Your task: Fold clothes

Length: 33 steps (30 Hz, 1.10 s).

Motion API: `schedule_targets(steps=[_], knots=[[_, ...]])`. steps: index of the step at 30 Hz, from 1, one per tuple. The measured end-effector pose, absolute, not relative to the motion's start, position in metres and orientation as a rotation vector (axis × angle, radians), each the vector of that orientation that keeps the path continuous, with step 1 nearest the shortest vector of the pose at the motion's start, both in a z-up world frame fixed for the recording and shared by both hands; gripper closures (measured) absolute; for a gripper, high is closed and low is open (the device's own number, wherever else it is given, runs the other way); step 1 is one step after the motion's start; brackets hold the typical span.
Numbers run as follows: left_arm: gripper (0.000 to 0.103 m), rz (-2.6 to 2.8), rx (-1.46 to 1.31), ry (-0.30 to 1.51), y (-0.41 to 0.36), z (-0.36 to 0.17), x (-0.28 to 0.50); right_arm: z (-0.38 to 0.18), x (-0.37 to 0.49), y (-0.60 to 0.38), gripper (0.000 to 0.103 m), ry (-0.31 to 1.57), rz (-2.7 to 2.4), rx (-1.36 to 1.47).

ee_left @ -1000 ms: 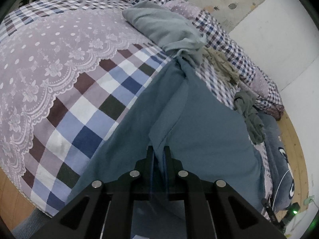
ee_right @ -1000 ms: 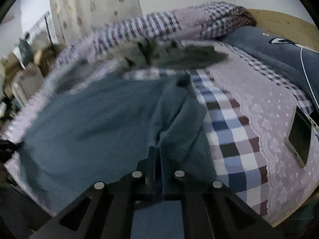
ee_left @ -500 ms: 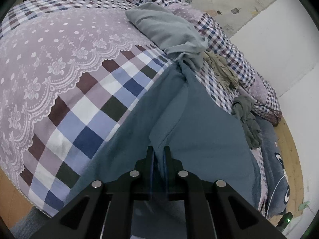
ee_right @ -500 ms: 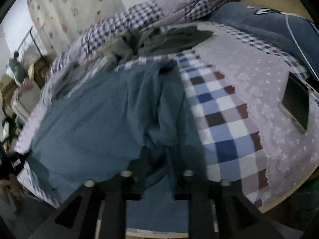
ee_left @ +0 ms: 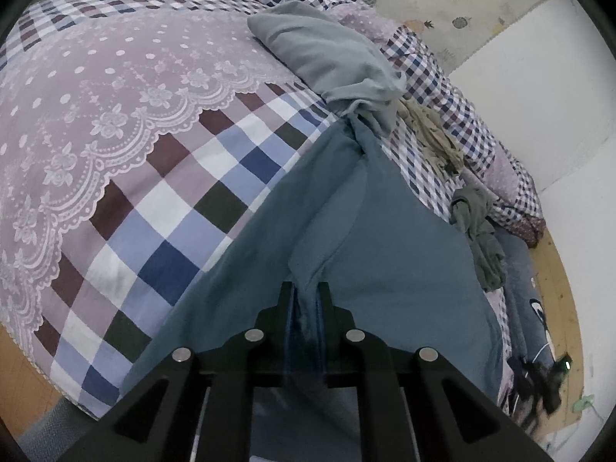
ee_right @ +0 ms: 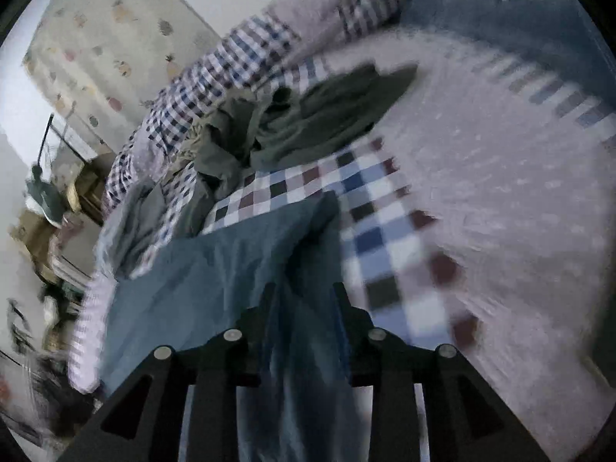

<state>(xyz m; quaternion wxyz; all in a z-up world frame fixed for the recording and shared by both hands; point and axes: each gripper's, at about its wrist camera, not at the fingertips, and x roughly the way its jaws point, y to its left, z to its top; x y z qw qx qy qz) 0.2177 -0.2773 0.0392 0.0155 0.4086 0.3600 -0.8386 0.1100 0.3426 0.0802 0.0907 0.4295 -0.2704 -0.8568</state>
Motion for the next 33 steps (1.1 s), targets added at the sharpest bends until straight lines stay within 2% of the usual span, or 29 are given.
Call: schedule_targets(steps=[5, 11, 13, 14, 15, 22, 26, 29, 30, 31, 33], knots=[[0.094, -2.607, 1.277, 1.114, -0.278, 0.036, 0.214, 0.066, 0.048, 0.344, 0.073, -0.934, -2.473, 1.3], [0.094, -2.616, 1.29, 1.09, -0.278, 0.034, 0.208, 0.047, 0.005, 0.336, 0.073, -0.87, -2.49, 1.424], [0.094, -2.619, 1.292, 1.098, -0.28, 0.033, 0.207, 0.043, -0.008, 0.331, 0.081, -0.822, -2.492, 1.455], [0.094, -2.622, 1.292, 1.1, -0.281, 0.033, 0.207, 0.044, -0.013, 0.328, 0.089, -0.775, -2.508, 1.467], [0.094, -2.626, 1.293, 1.1, -0.281, 0.033, 0.207, 0.046, -0.018, 0.325, 0.102, -0.725, -2.529, 1.474], [0.094, -2.648, 1.302, 1.085, -0.283, 0.035, 0.208, 0.077, -0.053, 0.299, 0.102, -0.416, -2.7, 1.411], [0.094, -2.641, 1.315, 1.085, -0.282, 0.033, 0.207, 0.064, -0.061, 0.296, 0.098, -0.321, -2.747, 1.551], [0.093, -2.64, 1.323, 1.084, -0.282, 0.033, 0.207, 0.062, -0.044, 0.302, 0.079, -0.347, -2.796, 1.581], [0.092, -2.639, 1.326, 1.087, -0.282, 0.033, 0.207, 0.065, -0.035, 0.305, 0.065, -0.378, -2.813, 1.556], [0.091, -2.638, 1.328, 1.097, -0.283, 0.032, 0.207, 0.068, -0.024, 0.307, 0.059, -0.414, -2.826, 1.52], [0.087, -2.632, 1.331, 1.124, -0.285, 0.032, 0.209, 0.077, 0.002, 0.305, 0.059, -0.466, -2.819, 1.447]])
